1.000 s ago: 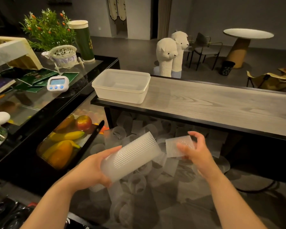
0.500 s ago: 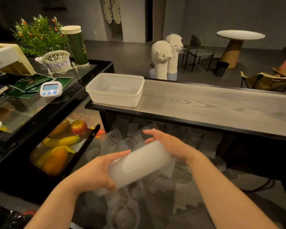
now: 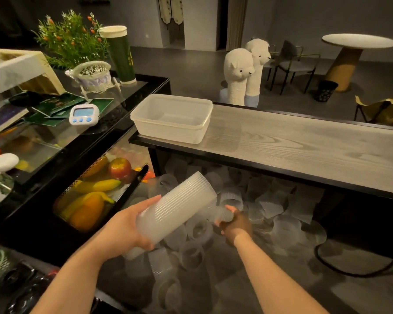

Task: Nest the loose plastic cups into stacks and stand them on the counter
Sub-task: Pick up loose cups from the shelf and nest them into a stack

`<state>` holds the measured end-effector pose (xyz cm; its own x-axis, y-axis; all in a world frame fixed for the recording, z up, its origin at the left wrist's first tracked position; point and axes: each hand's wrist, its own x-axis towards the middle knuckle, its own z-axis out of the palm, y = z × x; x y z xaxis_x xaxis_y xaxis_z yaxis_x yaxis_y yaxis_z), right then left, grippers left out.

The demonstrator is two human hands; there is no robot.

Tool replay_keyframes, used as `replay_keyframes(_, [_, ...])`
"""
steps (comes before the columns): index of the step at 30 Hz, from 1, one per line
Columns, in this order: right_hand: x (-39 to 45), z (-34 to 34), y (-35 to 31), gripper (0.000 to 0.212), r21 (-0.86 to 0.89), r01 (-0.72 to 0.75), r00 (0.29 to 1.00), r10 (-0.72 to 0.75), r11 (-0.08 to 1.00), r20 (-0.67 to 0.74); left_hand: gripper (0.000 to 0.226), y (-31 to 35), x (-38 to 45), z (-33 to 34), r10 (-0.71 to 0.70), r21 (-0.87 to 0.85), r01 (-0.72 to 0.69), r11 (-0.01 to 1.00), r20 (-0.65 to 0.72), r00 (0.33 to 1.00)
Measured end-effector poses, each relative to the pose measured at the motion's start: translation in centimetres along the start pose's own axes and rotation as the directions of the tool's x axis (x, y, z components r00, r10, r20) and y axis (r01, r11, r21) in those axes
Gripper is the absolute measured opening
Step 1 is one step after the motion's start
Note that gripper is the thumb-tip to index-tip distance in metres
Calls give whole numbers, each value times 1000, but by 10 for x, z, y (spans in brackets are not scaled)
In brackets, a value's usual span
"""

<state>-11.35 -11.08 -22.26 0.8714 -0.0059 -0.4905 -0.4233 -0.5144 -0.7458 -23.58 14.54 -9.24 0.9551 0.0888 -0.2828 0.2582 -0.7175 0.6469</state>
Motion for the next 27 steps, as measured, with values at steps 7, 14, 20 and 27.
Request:
replay_keyframes(7, [-5, -19, 9, 56, -395, 151, 983, -178, 906, -32, 105, 4, 0, 2, 4, 3, -4, 1000, 26, 1000])
replay_keyframes(14, [-32, -78, -2, 43, 205, 55, 971, -4, 977, -238, 108, 4, -2, 2, -39, 31, 36, 999, 104, 994])
replay_keyframes(20, [-59, -116, -26, 19, 581, 65, 974, -178, 811, 139, 105, 20, 3, 11, -13, 15, 9, 1000, 233, 972])
replay_keyframes(27, [-52, -118, -28, 29, 327, 31, 815, -213, 945, 538, 99, 40, 7, 10, 41, 14, -50, 999, 365, 930])
